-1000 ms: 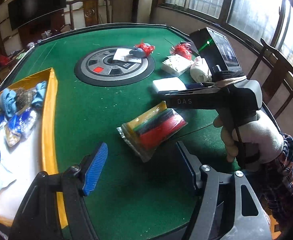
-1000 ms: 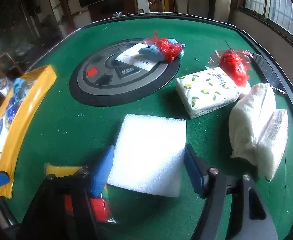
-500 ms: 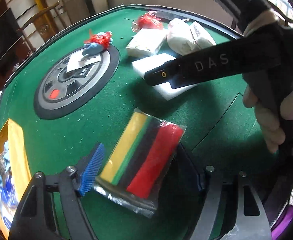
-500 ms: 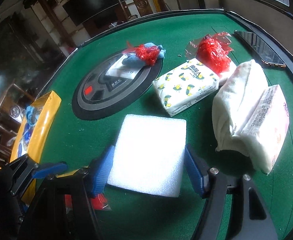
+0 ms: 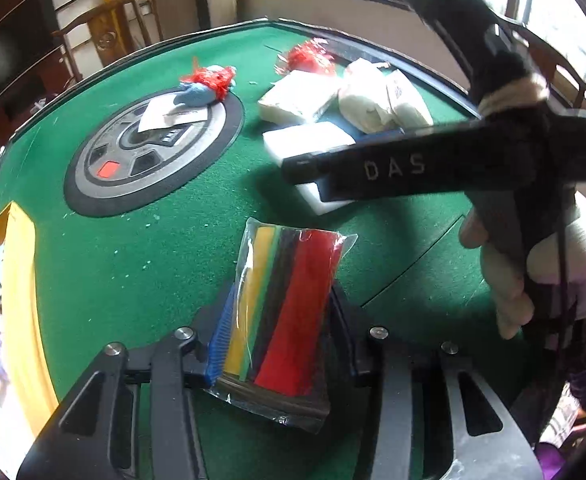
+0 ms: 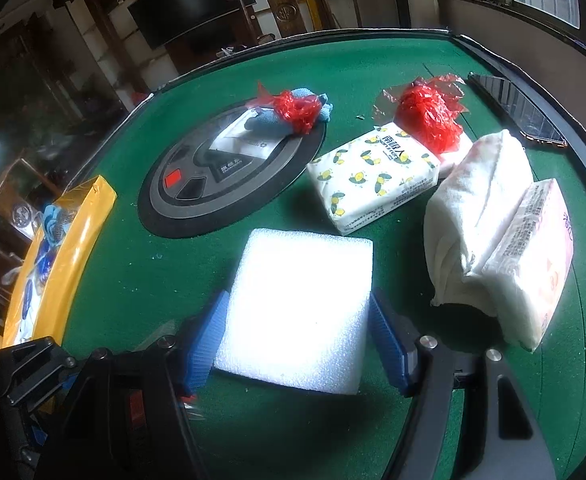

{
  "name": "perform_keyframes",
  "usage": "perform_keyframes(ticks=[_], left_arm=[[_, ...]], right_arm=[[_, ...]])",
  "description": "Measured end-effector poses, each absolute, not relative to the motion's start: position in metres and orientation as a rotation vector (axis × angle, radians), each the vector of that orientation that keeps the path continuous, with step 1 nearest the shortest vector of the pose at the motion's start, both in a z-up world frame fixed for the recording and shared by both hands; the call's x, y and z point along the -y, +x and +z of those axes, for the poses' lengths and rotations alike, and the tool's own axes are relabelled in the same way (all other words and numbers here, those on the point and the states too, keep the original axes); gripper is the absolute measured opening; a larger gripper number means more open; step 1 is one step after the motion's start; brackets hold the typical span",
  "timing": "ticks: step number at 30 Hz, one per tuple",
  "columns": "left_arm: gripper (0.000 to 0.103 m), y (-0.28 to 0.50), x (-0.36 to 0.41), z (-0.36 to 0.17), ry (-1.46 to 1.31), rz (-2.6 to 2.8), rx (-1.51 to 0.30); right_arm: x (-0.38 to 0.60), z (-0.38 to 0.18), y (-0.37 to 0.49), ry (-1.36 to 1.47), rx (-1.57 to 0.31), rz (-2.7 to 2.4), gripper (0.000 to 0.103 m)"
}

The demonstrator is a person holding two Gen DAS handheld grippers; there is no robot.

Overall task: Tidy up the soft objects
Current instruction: 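Close right tool on foam block while left tool closes on striped sponge pack, then carry foam block and striped pack into the box and open both tools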

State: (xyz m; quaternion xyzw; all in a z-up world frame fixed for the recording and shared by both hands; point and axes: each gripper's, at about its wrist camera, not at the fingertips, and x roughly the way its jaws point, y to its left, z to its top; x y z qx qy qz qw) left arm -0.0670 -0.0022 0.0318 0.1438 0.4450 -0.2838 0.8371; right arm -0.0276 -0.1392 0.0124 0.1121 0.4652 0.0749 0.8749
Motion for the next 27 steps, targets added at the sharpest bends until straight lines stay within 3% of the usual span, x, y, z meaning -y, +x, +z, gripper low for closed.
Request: perform_keyframes(ticks=[14,21,27], left_arm=[[0.042,-0.091,-0.130,0.079,-0.002,-0.381,-0.868],[0.042,-0.079,-0.220,0.069,-0.117,-0.144,-0.902],[0.042,-0.055,-0.249,0.043,-0.173,-0.077,-0.973]], right_arm=[[0.146,0.013,-0.029,0.265,-0.924,0.131,0.063],[0.137,0.016,-0.030,0.237,-0.885,0.126,0.063],[0.121,0.019,-0.035,0.171,-0.857,0.118,0.063]])
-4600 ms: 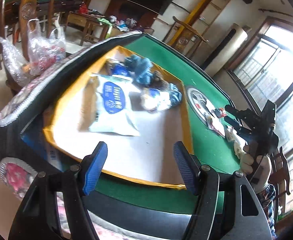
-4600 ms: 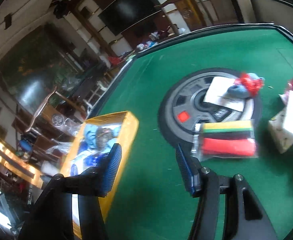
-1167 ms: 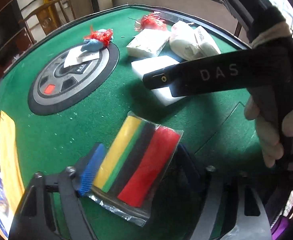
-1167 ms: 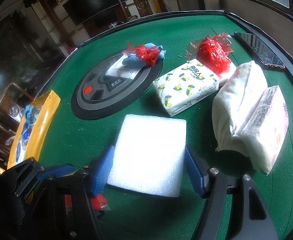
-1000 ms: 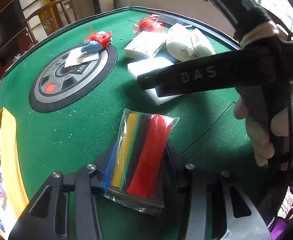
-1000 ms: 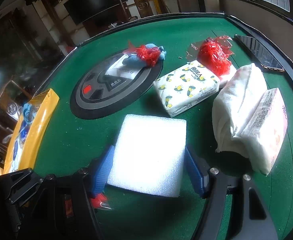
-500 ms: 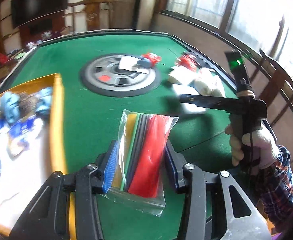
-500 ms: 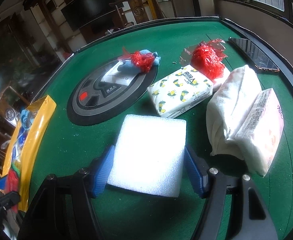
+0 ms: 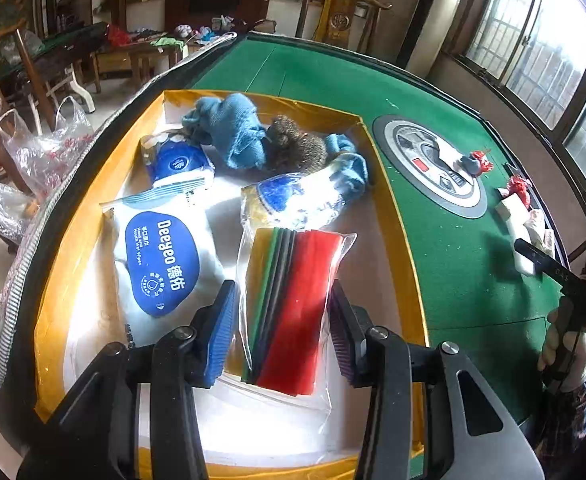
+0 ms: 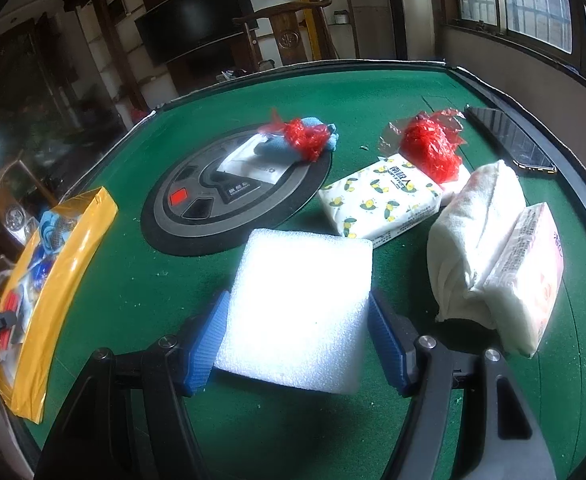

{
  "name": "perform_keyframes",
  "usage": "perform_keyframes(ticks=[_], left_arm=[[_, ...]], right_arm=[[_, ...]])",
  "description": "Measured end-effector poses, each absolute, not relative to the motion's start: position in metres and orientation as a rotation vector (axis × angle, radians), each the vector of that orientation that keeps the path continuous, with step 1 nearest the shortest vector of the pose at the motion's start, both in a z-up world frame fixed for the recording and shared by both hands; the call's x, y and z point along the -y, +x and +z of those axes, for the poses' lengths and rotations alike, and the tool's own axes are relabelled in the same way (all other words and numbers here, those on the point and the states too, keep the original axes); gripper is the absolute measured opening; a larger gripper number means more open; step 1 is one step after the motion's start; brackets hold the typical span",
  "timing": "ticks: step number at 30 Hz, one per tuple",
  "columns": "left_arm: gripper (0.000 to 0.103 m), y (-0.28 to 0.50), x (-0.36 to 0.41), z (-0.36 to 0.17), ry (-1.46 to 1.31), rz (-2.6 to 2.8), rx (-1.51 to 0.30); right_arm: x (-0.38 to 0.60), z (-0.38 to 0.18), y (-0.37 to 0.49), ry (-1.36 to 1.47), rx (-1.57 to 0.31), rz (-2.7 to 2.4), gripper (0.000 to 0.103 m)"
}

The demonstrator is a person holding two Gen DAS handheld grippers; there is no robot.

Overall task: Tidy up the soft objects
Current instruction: 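Carry foam block and striped pack into the box and open both tools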

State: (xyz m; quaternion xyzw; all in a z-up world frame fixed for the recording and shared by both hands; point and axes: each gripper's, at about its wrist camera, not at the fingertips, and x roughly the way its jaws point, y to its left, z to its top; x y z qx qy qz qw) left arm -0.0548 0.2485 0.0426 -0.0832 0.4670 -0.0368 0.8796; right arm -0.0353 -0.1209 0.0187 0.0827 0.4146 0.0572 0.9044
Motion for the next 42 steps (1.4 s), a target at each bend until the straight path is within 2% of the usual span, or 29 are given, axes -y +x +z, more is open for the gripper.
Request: perform_keyframes(ticks=[7,11,15,20,23,27,35,42], left_arm=[[0.044,-0.033,-0.258,0.032,-0.234,-0.051,-1.017],[0.058,-0.023,-0.260,0.029,-0.267,-0.047,-1.043],[0.061,-0.028,-0.265,0.029,-0.334,-0.063,-1.073],[0.061,-0.067,-0.281,0.060,-0.391,-0.081,-0.940],[0.068,-0.097,-0.298,0.079,-0.422,-0.058,-0.842],[0.069,-0.132,-0.321,0.088,-0.442,0.001,-0.751],[0.069,-0.148,-0.343,0.074,-0.541,0.026,-0.724],[0.069,-0.152,-0.341,0.071,-0.520,0.008,-0.723]], right_arm=[[0.109,0.031,-0.048,0.184,-0.838,0.152,0.063],[0.089,0.049,-0.057,0.175,-0.832,0.209,0.063],[0.055,0.069,-0.062,0.151,-0.830,0.300,0.063],[-0.004,0.083,-0.061,0.121,-0.851,0.441,0.064],[-0.041,0.080,-0.054,0.132,-0.896,0.529,0.064],[-0.090,0.070,-0.044,0.152,-0.962,0.630,0.064],[-0.175,0.042,-0.033,0.081,-1.050,0.685,0.064],[-0.186,0.029,-0.027,-0.077,-1.001,0.525,0.065]])
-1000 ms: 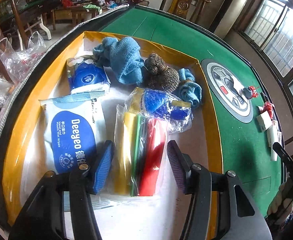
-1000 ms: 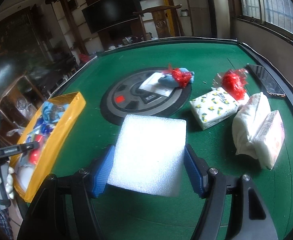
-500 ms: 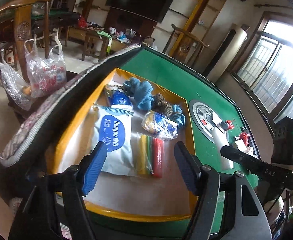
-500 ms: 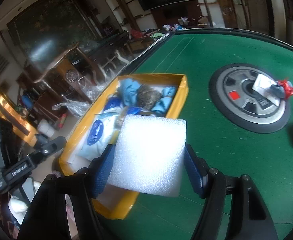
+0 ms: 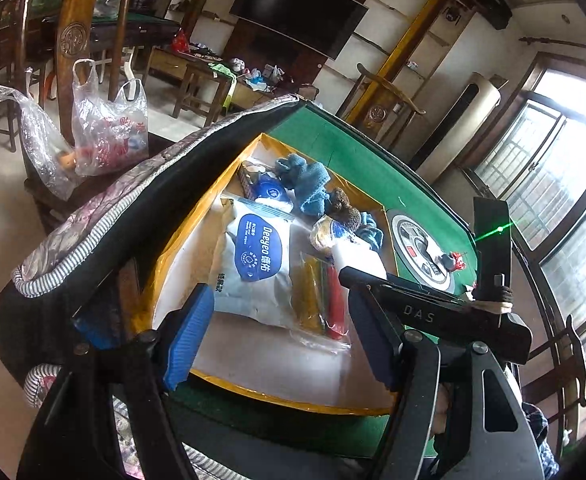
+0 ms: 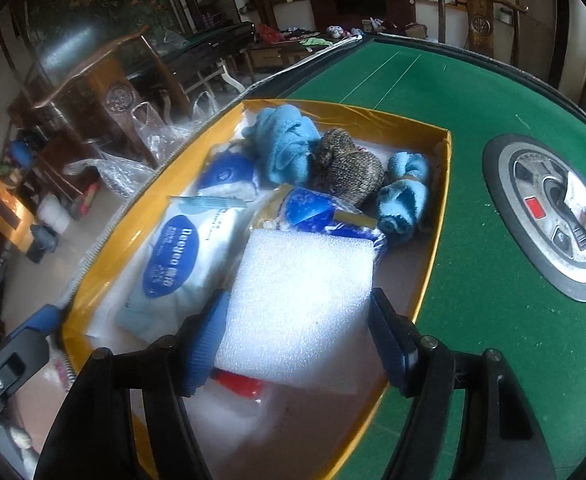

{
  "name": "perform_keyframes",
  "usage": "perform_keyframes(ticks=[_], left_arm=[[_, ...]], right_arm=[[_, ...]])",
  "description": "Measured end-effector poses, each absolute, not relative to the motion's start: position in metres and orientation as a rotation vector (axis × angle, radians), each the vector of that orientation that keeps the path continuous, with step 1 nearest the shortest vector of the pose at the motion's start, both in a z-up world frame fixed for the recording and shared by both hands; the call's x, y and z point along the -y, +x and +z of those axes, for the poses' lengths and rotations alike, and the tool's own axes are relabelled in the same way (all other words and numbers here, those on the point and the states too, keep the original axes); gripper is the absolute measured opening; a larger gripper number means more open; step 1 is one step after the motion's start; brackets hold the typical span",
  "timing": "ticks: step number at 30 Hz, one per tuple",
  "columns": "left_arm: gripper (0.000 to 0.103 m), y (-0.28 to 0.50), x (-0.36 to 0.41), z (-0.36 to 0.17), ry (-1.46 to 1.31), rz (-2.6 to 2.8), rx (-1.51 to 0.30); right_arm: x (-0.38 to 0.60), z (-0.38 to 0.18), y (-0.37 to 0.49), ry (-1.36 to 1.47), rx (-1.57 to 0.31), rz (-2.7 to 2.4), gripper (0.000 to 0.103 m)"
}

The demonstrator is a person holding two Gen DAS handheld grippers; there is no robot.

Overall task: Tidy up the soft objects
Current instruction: 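Carry foam block and striped pack into the box and open both tools, then withdraw both tools from the box toward the remaining items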

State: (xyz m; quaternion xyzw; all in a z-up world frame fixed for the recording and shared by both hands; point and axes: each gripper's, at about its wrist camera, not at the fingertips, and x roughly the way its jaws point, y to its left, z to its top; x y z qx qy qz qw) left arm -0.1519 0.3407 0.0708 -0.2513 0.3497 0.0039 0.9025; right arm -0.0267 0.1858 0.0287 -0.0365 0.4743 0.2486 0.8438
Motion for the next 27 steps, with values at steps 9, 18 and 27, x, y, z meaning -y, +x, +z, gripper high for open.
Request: perform_keyframes(ticks=[9,18,27], left_arm=[[0.069,-0.153,-0.334,0.068,-0.499,-0.012,-0.730],[0.069,-0.159,-0.339,0.072,-0.515,0.001,-0.704],[0.069,-0.170,-0.358,0.077,-0.536,0.052,-0.646]], right_arm=[[-0.182,0.043,-0.024,-0.149,-0.955,0.497,0.072],[-0.164,0.060,-0.030,0.006,-0.939,0.590,0.073],[-0.197,0.029,-0.055,0.120,-1.218,0.876,0.073]])
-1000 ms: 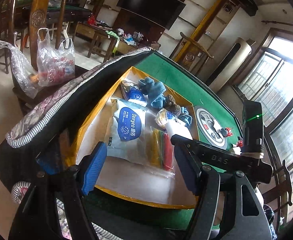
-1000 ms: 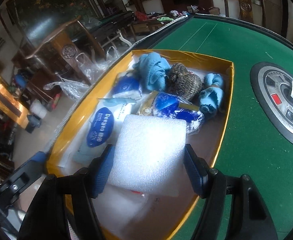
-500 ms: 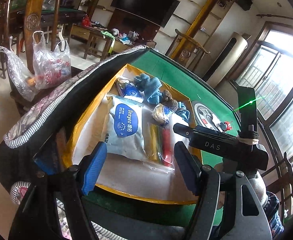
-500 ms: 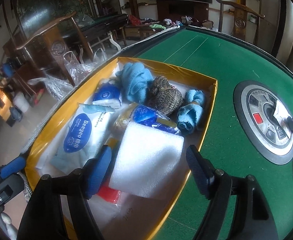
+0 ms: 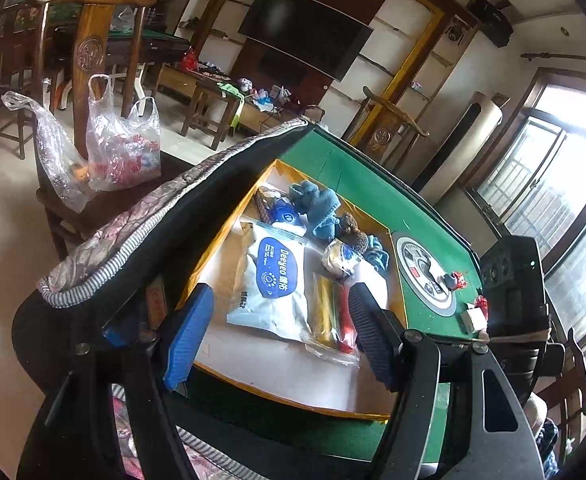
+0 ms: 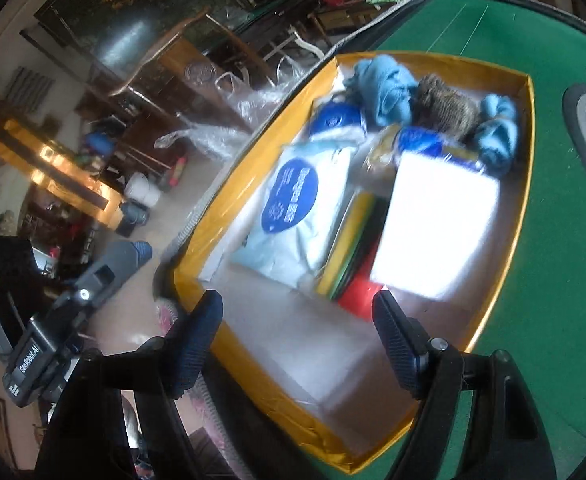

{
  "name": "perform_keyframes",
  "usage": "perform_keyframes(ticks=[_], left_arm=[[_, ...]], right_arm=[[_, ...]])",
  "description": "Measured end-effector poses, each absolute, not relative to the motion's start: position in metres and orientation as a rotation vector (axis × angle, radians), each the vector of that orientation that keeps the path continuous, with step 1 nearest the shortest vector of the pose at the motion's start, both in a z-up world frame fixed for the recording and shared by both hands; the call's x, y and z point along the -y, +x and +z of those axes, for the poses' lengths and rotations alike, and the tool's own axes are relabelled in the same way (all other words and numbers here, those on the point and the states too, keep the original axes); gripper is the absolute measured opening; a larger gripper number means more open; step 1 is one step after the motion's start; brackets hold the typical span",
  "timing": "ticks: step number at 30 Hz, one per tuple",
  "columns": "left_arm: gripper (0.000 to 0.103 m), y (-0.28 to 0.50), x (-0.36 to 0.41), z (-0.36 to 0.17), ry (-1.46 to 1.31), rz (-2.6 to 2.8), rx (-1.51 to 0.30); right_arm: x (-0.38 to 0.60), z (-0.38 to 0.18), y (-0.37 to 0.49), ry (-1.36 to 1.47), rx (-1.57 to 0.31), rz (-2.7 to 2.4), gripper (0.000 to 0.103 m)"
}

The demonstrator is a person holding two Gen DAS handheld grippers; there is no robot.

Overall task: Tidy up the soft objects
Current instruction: 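Withdraw both tools from the box toward the remaining items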

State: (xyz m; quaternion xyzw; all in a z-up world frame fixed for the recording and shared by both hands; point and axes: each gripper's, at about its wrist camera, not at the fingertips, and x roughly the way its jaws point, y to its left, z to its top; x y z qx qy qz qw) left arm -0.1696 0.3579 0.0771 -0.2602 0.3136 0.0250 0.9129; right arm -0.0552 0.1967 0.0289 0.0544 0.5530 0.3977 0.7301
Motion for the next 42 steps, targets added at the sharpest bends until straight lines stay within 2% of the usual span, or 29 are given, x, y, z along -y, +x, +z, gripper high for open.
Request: perform_keyframes(ticks=[9,23,28,33,38,42], left_arm=[[0.069,-0.173,-0.367,0.078,-0.514,0.073,-0.631],[0.069,-0.174,-0.345,0.086,-0.474,0.041,-0.646],[0.069,-0.170,-0.322,0.090,-0.438,-0.020,-0.657],[0.069,-0.165,-0.282,0.096,-0.336,-0.128,-0.674],[0.069,-0.161,-0.232,0.099,-0.229,-0.226,-0.693],[0.069,-0.152,-0.203,0.098,-0.223,-0.275,-0.724]], right_arm=[[-0.225,0.015,-0.053,-0.037,-1.230,0.684,0.073],[-0.208,0.029,-0.031,0.089,-1.167,0.723,0.072],[-0.146,0.051,-0.047,0.101,-1.050,0.691,0.072],[-0.035,0.054,-0.045,0.133,-0.960,0.484,0.072],[0.106,0.051,-0.029,0.314,-0.908,0.186,0.072],[0.178,0.053,0.004,0.407,-0.893,0.054,0.072]])
